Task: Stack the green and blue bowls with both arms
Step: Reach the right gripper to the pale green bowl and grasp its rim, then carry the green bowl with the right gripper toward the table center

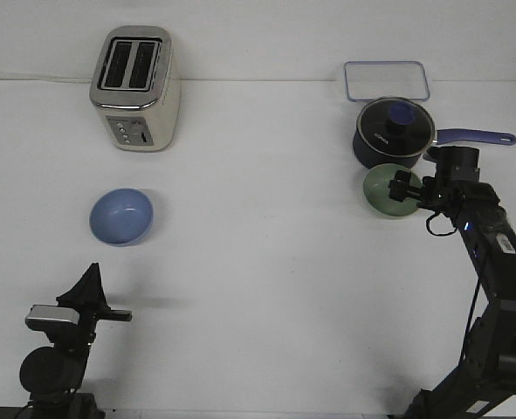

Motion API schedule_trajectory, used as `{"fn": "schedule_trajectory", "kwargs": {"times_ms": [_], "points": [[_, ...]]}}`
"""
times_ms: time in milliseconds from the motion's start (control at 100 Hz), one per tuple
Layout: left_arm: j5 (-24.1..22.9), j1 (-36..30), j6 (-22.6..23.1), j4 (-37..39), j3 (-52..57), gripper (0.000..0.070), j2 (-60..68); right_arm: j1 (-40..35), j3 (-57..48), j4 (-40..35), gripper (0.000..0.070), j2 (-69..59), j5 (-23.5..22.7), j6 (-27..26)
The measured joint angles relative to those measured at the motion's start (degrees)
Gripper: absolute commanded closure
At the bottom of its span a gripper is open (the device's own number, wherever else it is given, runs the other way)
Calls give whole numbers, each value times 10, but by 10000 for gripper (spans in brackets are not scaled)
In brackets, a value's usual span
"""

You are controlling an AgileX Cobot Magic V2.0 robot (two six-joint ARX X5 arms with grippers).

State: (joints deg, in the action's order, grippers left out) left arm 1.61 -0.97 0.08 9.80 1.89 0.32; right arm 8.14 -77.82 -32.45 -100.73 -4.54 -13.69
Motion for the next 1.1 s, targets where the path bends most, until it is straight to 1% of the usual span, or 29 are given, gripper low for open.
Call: {"fn": "schedule_trajectory", "kwargs": {"times_ms": [130, 180, 200, 220, 240, 340, 370, 380, 450, 520, 610, 720, 900, 1010, 1100], "points": [[0, 0, 0, 0, 0, 686, 0, 7, -10, 9, 203, -32, -14, 0], [0, 0, 0, 0, 0, 686, 0, 7, -11, 11, 238, -42, -16, 0], [0, 0, 0, 0, 0, 686, 0, 7, -11, 11, 263, -46, -17, 1], [0, 0, 0, 0, 0, 686, 0, 7, -11, 10, 301, -49, -17, 1], [0, 0, 0, 0, 0, 686, 0, 7, -11, 9, 352, -51, -18, 2], [0, 0, 0, 0, 0, 686, 0, 6, -11, 0, 628, -60, -19, 7], [0, 0, 0, 0, 0, 686, 0, 7, -11, -2, 690, -60, -19, 9], [0, 0, 0, 0, 0, 686, 0, 6, -11, -2, 700, -60, -19, 9], [0, 0, 0, 0, 0, 686, 0, 7, -12, 0, 700, -60, -20, 12], [0, 0, 0, 0, 0, 686, 0, 9, -20, -3, 700, -56, -35, 13], [0, 0, 0, 0, 0, 686, 0, 12, -21, -5, 700, -45, -35, 13], [0, 0, 0, 0, 0, 686, 0, 17, -20, -29, 700, -21, -55, 17], [0, 0, 0, 0, 0, 686, 0, 24, -19, -59, 700, 83, -105, 19], [0, 0, 0, 0, 0, 686, 0, 23, -19, -93, 700, 156, -134, 19], [0, 0, 0, 0, 0, 686, 0, 7, -19, -123, 700, 194, -146, 19]]}}
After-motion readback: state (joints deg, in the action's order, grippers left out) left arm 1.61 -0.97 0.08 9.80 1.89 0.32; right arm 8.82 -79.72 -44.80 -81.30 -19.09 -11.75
